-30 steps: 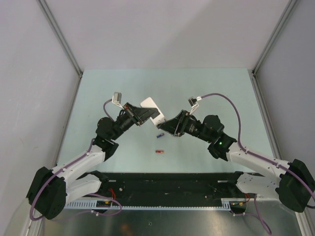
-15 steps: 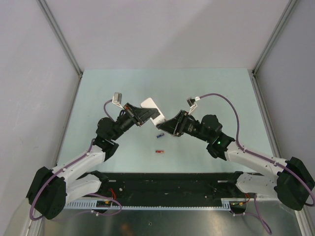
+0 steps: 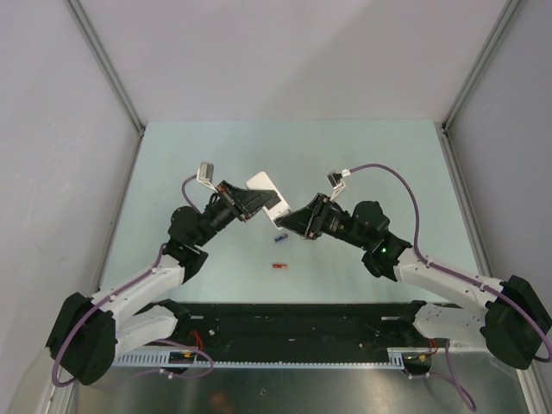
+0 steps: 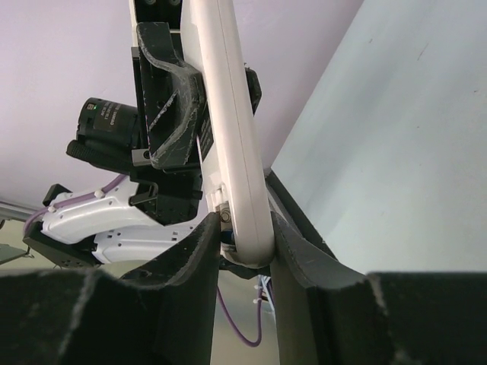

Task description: Load the batteries into the remote control

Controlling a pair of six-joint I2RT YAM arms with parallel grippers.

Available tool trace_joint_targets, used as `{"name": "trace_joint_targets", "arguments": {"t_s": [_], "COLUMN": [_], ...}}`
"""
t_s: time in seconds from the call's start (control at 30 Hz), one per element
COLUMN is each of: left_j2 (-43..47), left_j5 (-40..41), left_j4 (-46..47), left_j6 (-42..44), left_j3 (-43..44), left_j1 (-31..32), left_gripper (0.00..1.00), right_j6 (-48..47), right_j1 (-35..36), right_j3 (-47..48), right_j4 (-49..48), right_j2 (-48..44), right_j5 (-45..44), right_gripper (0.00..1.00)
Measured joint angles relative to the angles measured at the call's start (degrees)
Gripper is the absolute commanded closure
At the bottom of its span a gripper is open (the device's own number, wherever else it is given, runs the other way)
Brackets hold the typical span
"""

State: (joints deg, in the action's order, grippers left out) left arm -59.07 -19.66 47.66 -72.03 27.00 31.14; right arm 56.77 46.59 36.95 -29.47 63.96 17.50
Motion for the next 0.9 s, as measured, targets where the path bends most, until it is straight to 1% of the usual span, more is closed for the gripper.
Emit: {"name": "trace_joint_targets", "arguments": {"t_s": [0.13, 0.17, 0.2, 0.3, 0.37, 0.43, 0.53, 0.67, 0.73, 0.83, 0.9], "left_j2": [0.07, 0.11, 0.15, 0.22, 0.35, 0.37, 0.37, 0.37, 0.37, 0.37, 0.37], "left_j5": [-0.02, 0.0, -0.02, 0.0, -0.02, 0.0, 0.0, 0.0, 0.0, -0.39, -2.01], "left_j4": [-0.13, -0.24, -0.26, -0.17, 0.04, 0.33, 0.81, 0.9, 0.94, 0.96, 1.05], "left_j6": [0.0, 0.0, 0.0, -0.07, -0.04, -0.04, -0.02, 0.02, 0.04, 0.22, 0.5], "left_j3": [-0.02, -0.02, -0.02, -0.02, -0.02, -0.09, -0.76, -2.16, -2.6, -3.06, -3.43], "left_j1": [0.04, 0.04, 0.04, 0.04, 0.04, 0.04, 0.04, 0.04, 0.04, -0.26, -0.74], "left_gripper": [1.0, 1.0, 1.0, 1.0, 1.0, 1.0, 1.0, 1.0, 1.0, 1.0, 1.0], "right_j6": [-0.02, -0.02, -0.02, -0.15, 0.04, 0.15, 0.07, -1.42, -3.26, -8.41, -12.26], "right_j1": [0.0, 0.0, 0.0, -0.11, -0.5, -1.18, -2.32, -4.35, -5.27, -6.54, -6.99], "right_j3": [0.0, 0.0, 0.0, 0.0, -0.04, -0.09, -0.02, 1.6, 3.41, 6.51, 8.04], "right_j4": [0.42, 0.5, 0.5, 0.98, 1.4, 1.95, 3.23, 7.54, 11.19, 18.99, 24.24], "right_j2": [0.0, 0.0, 0.0, -0.07, -0.24, -0.94, -3.23, -7.69, -10.05, -13.99, -15.54], "right_j5": [-0.02, -0.02, 0.0, 0.02, 0.13, 0.17, 0.22, 0.37, -0.04, -2.27, -4.59], "right_gripper": [0.67, 0.65, 0.51, 0.3, 0.27, 0.21, 0.19, 0.2, 0.21, 0.24, 0.26]}}
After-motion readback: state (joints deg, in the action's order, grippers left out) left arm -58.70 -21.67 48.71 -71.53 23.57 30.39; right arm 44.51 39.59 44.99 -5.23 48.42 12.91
